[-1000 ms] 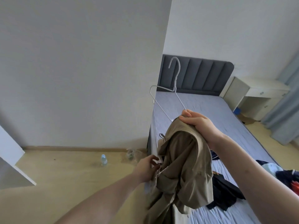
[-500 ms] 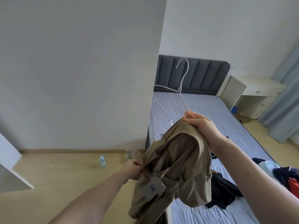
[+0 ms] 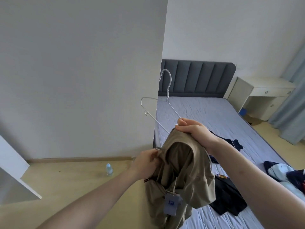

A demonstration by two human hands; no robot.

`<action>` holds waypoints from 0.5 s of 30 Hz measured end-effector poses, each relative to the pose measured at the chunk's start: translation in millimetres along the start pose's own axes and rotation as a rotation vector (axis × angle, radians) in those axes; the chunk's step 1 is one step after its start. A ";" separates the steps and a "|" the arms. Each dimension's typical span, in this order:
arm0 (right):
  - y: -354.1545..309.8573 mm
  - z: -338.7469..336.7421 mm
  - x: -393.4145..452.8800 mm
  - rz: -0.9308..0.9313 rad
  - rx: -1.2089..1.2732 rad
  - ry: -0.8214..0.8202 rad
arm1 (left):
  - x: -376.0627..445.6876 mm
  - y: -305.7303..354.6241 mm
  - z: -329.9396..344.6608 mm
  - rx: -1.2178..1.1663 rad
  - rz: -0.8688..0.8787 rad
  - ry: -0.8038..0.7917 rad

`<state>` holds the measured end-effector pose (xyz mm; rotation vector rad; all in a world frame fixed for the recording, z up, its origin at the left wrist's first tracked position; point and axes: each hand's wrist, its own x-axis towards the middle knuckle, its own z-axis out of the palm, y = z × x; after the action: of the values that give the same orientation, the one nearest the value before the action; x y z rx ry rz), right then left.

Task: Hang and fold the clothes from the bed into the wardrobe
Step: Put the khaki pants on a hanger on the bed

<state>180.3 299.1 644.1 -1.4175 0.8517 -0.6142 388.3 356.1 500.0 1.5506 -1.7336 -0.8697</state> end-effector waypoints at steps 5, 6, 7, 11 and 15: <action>1.9 -25.9 -5.0 0.010 -0.104 0.098 | 5.0 12.2 -23.2 -0.064 -0.057 0.031; 3.2 -32.9 -6.7 0.015 -0.167 0.139 | 6.7 13.8 -29.2 -0.073 -0.050 0.037; 5.1 -39.7 -8.3 0.021 -0.251 0.184 | 8.7 16.3 -35.4 -0.089 -0.045 0.038; 14.8 -60.4 -12.2 0.025 -0.629 0.355 | 20.2 35.3 -57.8 -0.235 -0.077 0.057; 20.4 -72.8 -25.0 0.009 -0.789 0.443 | 31.3 47.6 -78.9 -0.361 -0.132 0.173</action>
<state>104.6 278.2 630.9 -2.0108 1.5634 -0.6235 423.0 324.4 585.2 1.4585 -1.2822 -1.0179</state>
